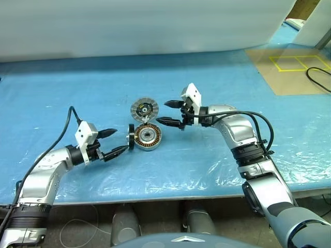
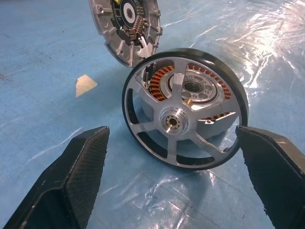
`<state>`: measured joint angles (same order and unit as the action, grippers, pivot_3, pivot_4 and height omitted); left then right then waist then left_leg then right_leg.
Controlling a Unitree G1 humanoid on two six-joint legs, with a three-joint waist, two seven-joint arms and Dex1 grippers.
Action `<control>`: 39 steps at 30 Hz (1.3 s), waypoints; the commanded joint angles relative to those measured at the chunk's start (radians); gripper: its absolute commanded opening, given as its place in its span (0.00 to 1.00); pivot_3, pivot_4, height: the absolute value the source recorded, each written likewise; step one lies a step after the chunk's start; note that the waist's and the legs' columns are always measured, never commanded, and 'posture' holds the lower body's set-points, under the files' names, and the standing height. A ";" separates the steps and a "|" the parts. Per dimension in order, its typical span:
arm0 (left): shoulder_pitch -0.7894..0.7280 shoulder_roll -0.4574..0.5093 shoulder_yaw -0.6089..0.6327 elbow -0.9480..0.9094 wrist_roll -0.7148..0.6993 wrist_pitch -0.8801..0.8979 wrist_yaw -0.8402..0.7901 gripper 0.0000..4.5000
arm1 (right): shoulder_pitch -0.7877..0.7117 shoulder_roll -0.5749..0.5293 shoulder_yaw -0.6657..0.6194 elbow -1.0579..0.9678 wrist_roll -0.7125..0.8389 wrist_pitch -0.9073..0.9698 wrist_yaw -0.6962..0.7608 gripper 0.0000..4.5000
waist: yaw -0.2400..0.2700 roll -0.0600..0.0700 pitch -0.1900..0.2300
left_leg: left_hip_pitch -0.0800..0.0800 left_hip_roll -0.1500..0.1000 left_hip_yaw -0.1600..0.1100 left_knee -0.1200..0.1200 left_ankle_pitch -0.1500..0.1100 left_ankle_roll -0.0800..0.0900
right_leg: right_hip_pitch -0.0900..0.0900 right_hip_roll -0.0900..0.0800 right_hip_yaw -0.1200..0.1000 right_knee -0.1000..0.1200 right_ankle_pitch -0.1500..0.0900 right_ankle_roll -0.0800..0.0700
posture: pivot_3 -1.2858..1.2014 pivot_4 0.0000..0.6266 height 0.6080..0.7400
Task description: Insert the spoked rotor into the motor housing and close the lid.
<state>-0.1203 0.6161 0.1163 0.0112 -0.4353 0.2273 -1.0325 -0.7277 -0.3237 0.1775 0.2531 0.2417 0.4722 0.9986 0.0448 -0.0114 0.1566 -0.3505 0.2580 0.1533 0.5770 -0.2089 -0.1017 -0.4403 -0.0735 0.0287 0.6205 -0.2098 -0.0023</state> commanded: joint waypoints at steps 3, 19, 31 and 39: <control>-0.057 0.013 0.008 0.040 -0.008 -0.016 -0.035 1.00 | -0.001 -0.007 -0.020 -0.022 0.014 -0.022 -0.001 0.99 | -0.001 0.000 0.000 | 0.000 0.000 0.000 0.000 0.000 0.000 | 0.000 0.000 0.000 0.000 0.000 0.000 | 0.52 0.24 1.00; -0.141 -0.011 -0.022 0.228 0.005 -0.070 -0.174 1.00 | 0.012 -0.018 -0.017 -0.021 0.002 -0.033 -0.009 0.99 | 0.002 0.000 0.000 | 0.000 0.000 0.000 0.000 0.000 0.000 | 0.000 0.000 0.000 0.000 0.000 0.000 | 0.52 0.24 1.00; -0.219 -0.015 -0.054 0.320 0.033 -0.116 -0.250 1.00 | 0.019 -0.019 -0.012 -0.017 -0.002 -0.037 -0.016 0.99 | 0.003 0.000 0.000 | 0.000 0.000 0.000 0.000 0.000 0.000 | 0.000 0.000 0.000 0.000 0.000 0.000 | 0.52 0.24 1.00; -0.229 -0.012 -0.067 0.318 0.027 -0.092 -0.289 1.00 | 0.027 -0.024 -0.013 -0.021 -0.001 -0.037 -0.017 0.99 | 0.003 0.000 0.000 | 0.000 0.000 0.000 0.000 0.000 0.000 | 0.000 0.000 0.000 0.000 0.000 0.000 | 0.52 0.24 1.00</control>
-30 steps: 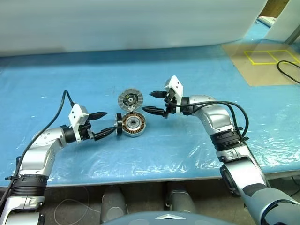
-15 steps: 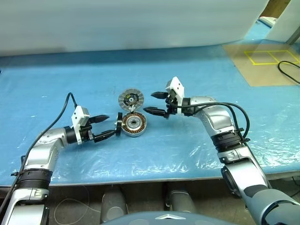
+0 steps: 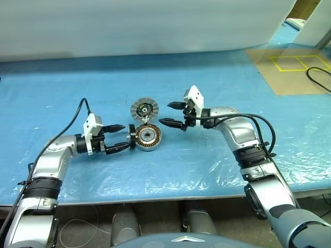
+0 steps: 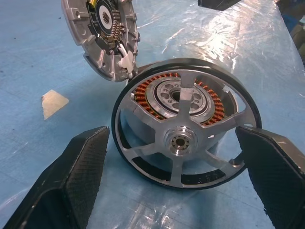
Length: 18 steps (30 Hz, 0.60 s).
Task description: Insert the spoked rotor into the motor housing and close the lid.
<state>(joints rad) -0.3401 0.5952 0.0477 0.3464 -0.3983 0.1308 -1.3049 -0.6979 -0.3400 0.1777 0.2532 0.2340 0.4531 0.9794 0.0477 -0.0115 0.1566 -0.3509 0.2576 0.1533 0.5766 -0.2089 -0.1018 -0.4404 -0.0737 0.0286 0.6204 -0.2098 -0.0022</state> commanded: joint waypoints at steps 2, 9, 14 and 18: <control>-0.008 0.009 0.002 -0.021 -0.011 0.009 -0.020 1.00 | -0.001 -0.010 -0.014 -0.023 0.007 -0.017 0.004 0.99 | 0.000 0.000 0.000 | 0.000 0.000 0.000 0.000 0.000 0.000 | 0.000 0.000 0.000 0.000 0.000 0.000 | 0.52 0.24 1.00; 0.006 0.000 0.000 -0.049 -0.011 0.017 -0.008 1.00 | 0.003 -0.015 -0.011 -0.027 0.007 -0.017 0.004 0.99 | 0.000 0.000 0.000 | 0.000 0.000 0.000 0.000 0.000 0.000 | 0.000 0.000 0.000 0.000 0.000 0.000 | 0.52 0.24 1.00; 0.028 -0.008 -0.002 -0.093 -0.018 0.037 0.007 1.00 | 0.002 -0.015 -0.008 -0.024 0.005 -0.020 0.004 0.99 | 0.000 0.000 0.000 | 0.000 0.000 0.000 0.000 0.000 0.000 | 0.000 0.000 0.000 0.000 0.000 0.000 | 0.52 0.24 1.00; 0.036 -0.013 -0.004 -0.113 -0.022 0.055 0.013 1.00 | 0.001 -0.014 -0.008 -0.021 0.004 -0.022 0.004 0.99 | 0.000 0.000 0.000 | 0.000 0.000 0.000 0.000 0.000 0.000 | 0.000 0.000 0.000 0.000 0.000 0.000 | 0.52 0.24 1.00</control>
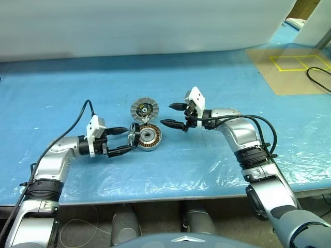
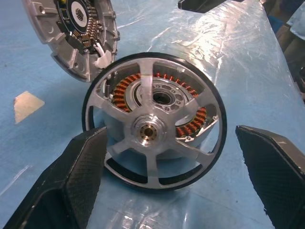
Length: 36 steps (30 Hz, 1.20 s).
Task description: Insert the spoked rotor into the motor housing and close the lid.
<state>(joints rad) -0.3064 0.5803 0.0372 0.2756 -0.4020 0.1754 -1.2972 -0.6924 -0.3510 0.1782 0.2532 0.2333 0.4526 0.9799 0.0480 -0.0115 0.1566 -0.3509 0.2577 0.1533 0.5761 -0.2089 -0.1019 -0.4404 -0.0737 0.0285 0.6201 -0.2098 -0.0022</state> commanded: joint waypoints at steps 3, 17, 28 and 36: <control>-0.001 -0.002 0.006 -0.041 -0.017 0.023 0.016 0.91 | -0.004 -0.002 -0.007 -0.023 0.004 -0.021 0.004 1.00 | 0.000 0.000 0.000 | 0.000 0.000 0.000 0.000 0.000 0.000 | 0.000 0.000 0.000 0.000 0.000 0.000 | 0.52 0.24 1.00; 0.037 0.019 0.058 -0.141 -0.078 0.117 0.072 0.88 | 0.015 -0.005 0.000 -0.027 -0.009 -0.028 0.005 1.00 | -0.002 0.000 0.000 | 0.000 0.000 0.000 -0.001 0.000 0.000 | 0.000 0.000 0.000 -0.001 0.000 0.000 | 0.52 0.24 1.00; 0.084 0.047 0.110 -0.184 -0.109 0.155 0.116 0.76 | 0.009 -0.002 0.007 -0.012 -0.021 -0.039 0.016 1.00 | -0.003 0.000 0.000 | 0.000 0.000 0.000 -0.001 0.000 0.000 | 0.000 0.000 0.000 -0.002 0.000 0.000 | 0.52 0.24 1.00; 0.021 0.034 0.063 -0.132 -0.075 0.136 0.108 0.47 | 0.011 -0.005 0.004 -0.014 -0.026 -0.039 0.019 1.00 | -0.002 0.000 0.000 | 0.000 0.000 0.000 -0.001 0.000 0.000 | 0.000 0.000 0.000 -0.002 0.000 0.000 | 0.52 0.24 1.00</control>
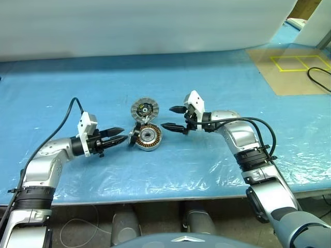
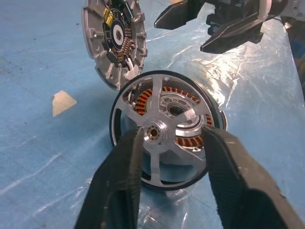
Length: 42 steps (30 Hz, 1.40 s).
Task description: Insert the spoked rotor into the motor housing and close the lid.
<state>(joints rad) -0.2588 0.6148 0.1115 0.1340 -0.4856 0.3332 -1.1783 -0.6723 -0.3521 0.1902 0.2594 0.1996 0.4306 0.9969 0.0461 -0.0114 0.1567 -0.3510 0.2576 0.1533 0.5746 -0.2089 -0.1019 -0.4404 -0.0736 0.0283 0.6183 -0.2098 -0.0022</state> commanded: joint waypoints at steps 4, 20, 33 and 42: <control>-0.060 -0.005 -0.038 0.063 0.034 -0.043 -0.029 0.47 | -0.007 -0.006 -0.010 -0.026 0.008 -0.013 0.000 1.00 | 0.000 0.000 0.000 | 0.000 0.000 0.000 0.000 0.000 0.000 | 0.000 0.000 0.000 0.000 0.000 0.000 | 0.52 0.24 1.00; -0.139 -0.035 -0.074 0.207 0.070 -0.078 -0.080 0.47 | 0.003 -0.011 -0.010 -0.039 0.009 -0.004 -0.006 1.00 | 0.001 0.000 0.000 | 0.000 0.000 0.000 0.000 0.000 0.000 | 0.000 0.000 0.000 0.000 0.000 0.000 | 0.52 0.24 1.00; -0.169 -0.051 -0.090 0.243 0.081 -0.073 -0.104 0.47 | 0.009 -0.012 -0.006 -0.045 0.008 -0.004 -0.008 1.00 | 0.002 0.000 0.000 | 0.000 0.000 0.000 0.000 0.000 0.000 | 0.000 0.000 0.000 0.000 0.000 0.000 | 0.52 0.24 1.00; -0.164 -0.039 -0.089 0.232 0.083 -0.067 -0.111 0.29 | 0.008 -0.018 -0.009 -0.049 0.009 -0.003 -0.006 1.00 | 0.004 0.000 0.000 | 0.000 0.000 0.000 0.000 0.000 0.000 | 0.000 0.000 0.000 0.000 0.000 0.000 | 0.52 0.24 1.00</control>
<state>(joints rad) -0.4205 0.5626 0.0124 0.3872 -0.4003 0.2706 -1.2806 -0.6611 -0.3599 0.1902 0.2582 0.1993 0.4339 0.9874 0.0500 -0.0114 0.1566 -0.3513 0.2573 0.1533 0.5746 -0.2089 -0.1019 -0.4404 -0.0738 0.0283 0.6184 -0.2098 -0.0022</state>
